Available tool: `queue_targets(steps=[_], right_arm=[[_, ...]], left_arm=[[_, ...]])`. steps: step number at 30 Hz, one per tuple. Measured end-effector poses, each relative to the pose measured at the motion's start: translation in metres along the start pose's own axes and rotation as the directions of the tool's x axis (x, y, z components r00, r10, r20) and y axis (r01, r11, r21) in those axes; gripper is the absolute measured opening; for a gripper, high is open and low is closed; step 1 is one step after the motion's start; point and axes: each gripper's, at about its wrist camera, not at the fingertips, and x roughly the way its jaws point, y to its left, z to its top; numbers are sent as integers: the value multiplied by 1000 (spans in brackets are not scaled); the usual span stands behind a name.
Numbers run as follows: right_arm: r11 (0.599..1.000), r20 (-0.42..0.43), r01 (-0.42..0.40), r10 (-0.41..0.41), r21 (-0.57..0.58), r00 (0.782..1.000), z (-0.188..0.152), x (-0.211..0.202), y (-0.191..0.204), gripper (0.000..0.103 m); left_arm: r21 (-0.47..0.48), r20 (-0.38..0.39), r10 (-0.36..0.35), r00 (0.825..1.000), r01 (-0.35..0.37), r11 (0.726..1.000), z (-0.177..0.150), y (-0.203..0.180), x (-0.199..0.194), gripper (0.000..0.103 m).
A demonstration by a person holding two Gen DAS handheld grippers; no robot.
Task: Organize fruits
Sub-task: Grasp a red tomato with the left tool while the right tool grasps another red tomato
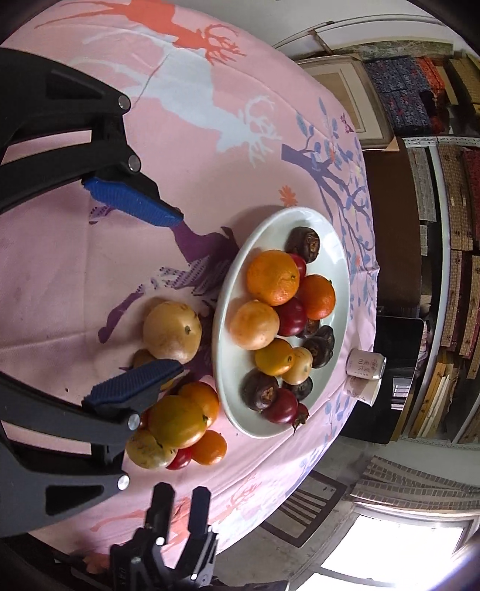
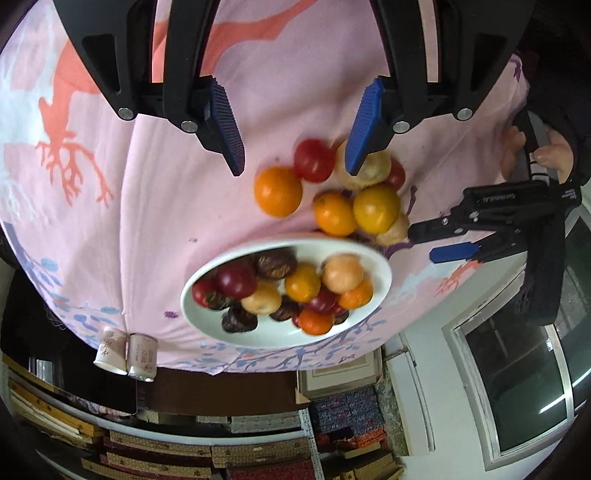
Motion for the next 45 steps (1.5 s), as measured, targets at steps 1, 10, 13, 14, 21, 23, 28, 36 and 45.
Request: queue_targets(steps=[1,10,13,14,21,23,28,36,45], right_arm=[[1000,-2,15,-15,-13,1000,-2,3,3,56],[998,-53,-21,24,61,998,6,26,-1,36],[998,-72,-24,28,59,997,9,33,4,36],[998,-87,-24,29,58,996,10,37,6,36],[995,-38,-18,21,96,999,13,33,3,28],[996,-10,-2,3,90,1000,10,23,2,28],[995,21,-21,19,96,1000,-11,-1,-8,28],[992,15,-26,24,126,1000,-25,-4,-19,28],[990,24,-33,30,138,999,-29,-10,-21,28]], left_arm=[[-4,12,-2,1000,2,1000,0,0,-2,72],[25,25,6,1000,-6,1000,-3,-7,-3,72],[17,12,10,1000,-10,1000,-2,-5,0,72],[9,11,6,1000,-6,1000,-2,-4,1,72],[34,5,-1,1000,1,999,-3,-8,2,72],[65,20,-2,1000,0,998,-5,-14,-2,72],[153,28,-57,998,52,987,-21,-37,-24,72],[278,-109,6,994,25,960,-35,-72,2,45],[242,-131,-67,989,98,965,-35,-74,2,28]])
